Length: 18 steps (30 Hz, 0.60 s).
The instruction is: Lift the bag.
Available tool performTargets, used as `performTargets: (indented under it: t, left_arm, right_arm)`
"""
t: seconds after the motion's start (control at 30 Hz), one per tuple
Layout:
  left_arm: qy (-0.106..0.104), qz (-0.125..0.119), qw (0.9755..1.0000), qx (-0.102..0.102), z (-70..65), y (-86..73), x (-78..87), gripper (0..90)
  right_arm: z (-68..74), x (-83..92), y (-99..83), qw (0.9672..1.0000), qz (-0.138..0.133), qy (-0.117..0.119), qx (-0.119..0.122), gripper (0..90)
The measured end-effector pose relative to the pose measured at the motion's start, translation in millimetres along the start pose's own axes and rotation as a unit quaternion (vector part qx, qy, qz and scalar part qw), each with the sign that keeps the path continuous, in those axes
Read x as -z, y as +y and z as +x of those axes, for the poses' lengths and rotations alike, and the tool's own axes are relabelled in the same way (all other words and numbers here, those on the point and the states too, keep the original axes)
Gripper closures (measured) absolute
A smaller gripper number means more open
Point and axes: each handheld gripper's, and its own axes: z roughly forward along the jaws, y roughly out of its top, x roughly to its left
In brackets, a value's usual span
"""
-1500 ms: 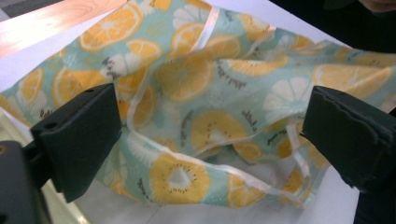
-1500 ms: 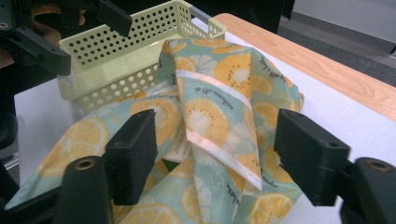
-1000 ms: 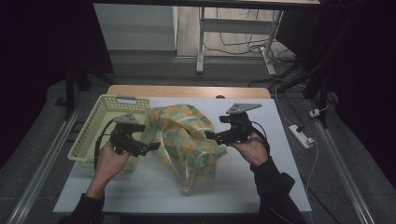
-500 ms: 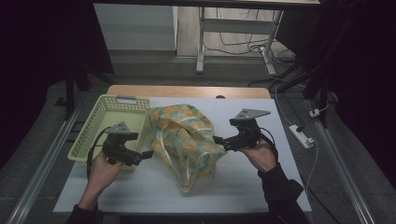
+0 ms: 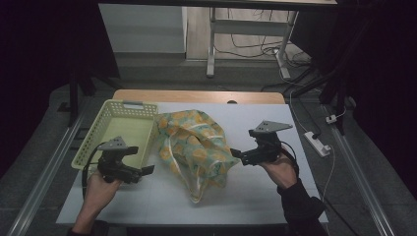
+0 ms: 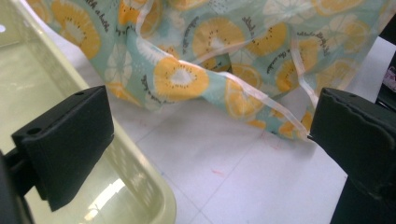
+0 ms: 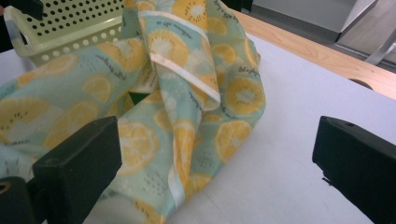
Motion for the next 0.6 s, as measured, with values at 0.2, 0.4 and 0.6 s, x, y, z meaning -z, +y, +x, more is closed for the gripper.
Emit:
performTargets:
  t: [0.2,0.4,0.6]
  left_arm:
    - [0.009,-0.002,0.9999,0.01,-0.5,-15.3,8.6,0.0]
    - [0.018,-0.005,0.9996,0.021,0.2,-31.1,17.4,0.0]
    - [0.031,-0.01,0.9992,0.024,-2.9,-44.8,27.2,0.0]
  right_arm:
    - [0.1,9.7,-10.2,0.9999,-0.003,-0.011,-0.005,0.0]
    - [2.5,19.8,-23.2,0.9997,0.0,-0.024,-0.009,0.0]
    - [7.6,29.9,-40.4,0.9988,-0.003,-0.048,-0.007,0.0]
